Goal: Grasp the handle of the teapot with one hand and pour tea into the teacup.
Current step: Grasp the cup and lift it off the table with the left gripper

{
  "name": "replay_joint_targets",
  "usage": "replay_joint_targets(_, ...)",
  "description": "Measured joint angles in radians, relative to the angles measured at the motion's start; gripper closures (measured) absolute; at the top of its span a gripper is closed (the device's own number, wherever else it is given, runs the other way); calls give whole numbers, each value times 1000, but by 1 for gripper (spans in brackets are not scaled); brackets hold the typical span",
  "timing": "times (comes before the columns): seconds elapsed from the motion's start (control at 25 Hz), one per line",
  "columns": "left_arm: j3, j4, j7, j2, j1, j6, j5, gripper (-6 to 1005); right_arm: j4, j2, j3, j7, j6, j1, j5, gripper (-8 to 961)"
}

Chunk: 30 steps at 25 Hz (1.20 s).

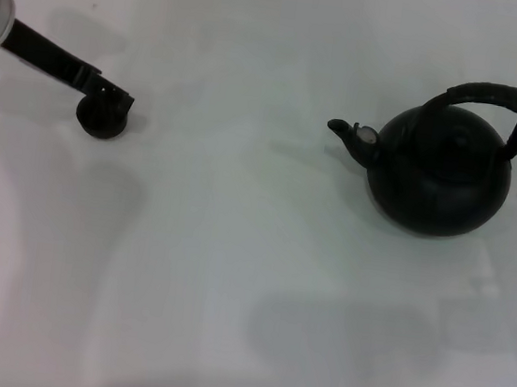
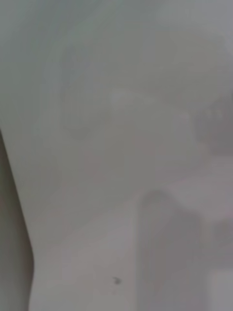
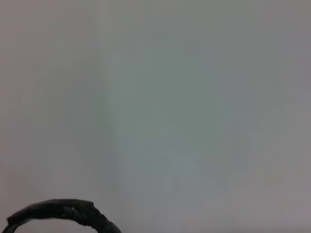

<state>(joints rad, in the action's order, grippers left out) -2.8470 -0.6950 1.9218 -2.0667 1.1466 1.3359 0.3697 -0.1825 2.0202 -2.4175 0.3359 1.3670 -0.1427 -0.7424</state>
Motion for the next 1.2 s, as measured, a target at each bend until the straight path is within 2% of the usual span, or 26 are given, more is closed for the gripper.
replay_joint_targets(1.2,0,4,18,-1,-13,-14,23,199,0,-2,0,0,-6,-12,0,78)
